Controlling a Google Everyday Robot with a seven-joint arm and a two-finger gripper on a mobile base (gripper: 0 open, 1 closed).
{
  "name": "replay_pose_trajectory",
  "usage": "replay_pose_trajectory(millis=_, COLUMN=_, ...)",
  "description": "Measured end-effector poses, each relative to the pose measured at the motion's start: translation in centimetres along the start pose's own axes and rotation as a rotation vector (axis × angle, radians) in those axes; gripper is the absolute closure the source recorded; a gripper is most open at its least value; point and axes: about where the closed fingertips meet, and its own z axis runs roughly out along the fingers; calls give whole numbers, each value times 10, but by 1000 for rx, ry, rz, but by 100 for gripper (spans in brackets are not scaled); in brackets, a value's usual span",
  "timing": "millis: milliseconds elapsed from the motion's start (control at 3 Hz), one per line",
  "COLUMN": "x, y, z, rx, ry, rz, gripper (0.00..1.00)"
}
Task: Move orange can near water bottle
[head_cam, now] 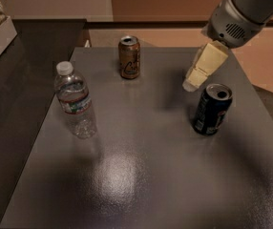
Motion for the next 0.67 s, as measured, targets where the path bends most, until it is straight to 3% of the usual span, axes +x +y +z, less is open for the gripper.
replay_pose_trajectory(millis=333, x=-25, y=-20, z=15, rx=-20, ry=-47, rz=50, gripper=0)
replay_pose_trajectory(millis=667, x=-49, y=-31, z=30, rx=-16, ry=-95, rz=52, gripper=0)
